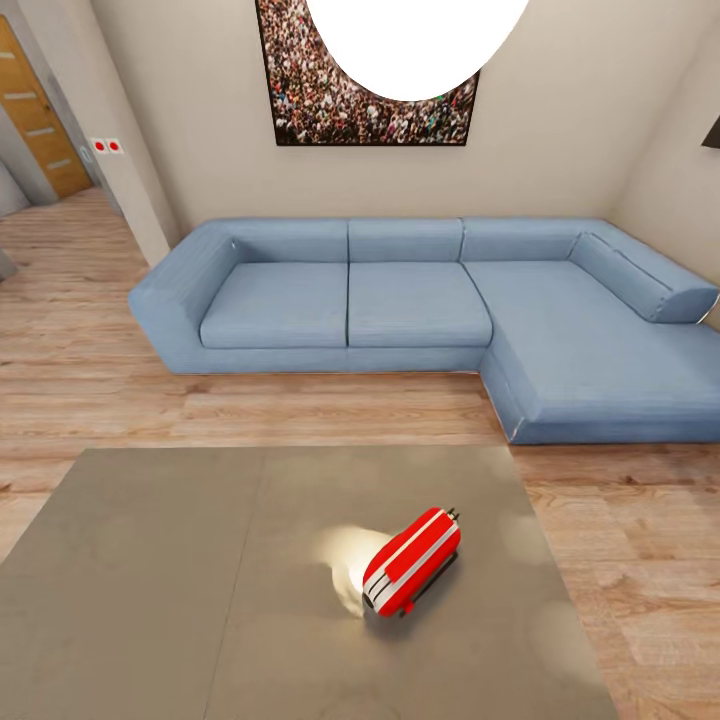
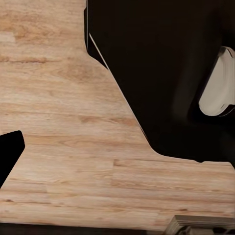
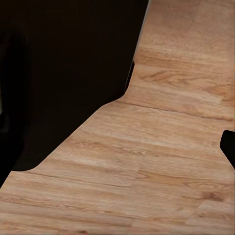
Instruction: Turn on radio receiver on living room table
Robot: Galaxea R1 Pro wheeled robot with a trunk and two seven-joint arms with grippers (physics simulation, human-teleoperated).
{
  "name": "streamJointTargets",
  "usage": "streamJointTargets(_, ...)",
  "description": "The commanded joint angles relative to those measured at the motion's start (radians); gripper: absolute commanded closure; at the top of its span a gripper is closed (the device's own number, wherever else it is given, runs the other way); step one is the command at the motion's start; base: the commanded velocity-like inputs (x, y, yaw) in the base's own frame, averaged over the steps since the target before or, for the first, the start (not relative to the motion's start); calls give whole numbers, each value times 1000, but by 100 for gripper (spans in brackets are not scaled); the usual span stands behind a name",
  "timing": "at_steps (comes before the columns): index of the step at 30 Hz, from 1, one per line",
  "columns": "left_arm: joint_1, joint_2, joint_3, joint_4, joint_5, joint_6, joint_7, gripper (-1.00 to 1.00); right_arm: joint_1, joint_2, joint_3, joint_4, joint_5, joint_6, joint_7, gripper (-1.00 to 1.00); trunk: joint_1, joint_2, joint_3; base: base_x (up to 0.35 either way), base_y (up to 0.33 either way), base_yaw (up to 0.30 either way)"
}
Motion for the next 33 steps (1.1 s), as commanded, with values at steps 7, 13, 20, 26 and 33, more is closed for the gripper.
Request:
streamJointTargets(7, 0, -2, 0, 0, 0, 0, 1, -100, 0, -1, 3, 0, 2, -7, -1, -100, 0, 0, 0, 0, 0, 0)
streamJointTargets(13, 0, -3, 0, 0, -1, 8, 2, -100, 0, -5, 1, 0, 1, -1, -6, -100, 0, 0, 0, 0, 0, 0)
streamJointTargets(20, 0, -4, -2, -1, -4, 10, 0, -100, 0, -5, -1, 0, -1, 4, -8, -100, 0, 0, 0, 0, 0, 0)
streamJointTargets(26, 0, -5, -3, -16, -5, 6, 0, -100, 0, -4, -2, -15, -1, 5, -8, -100, 0, 0, 0, 0, 0, 0)
streamJointTargets(33, 0, -9, -4, -108, -5, 14, -3, -100, 0, -4, -2, -64, 1, 14, -7, -100, 0, 0, 0, 0, 0, 0)
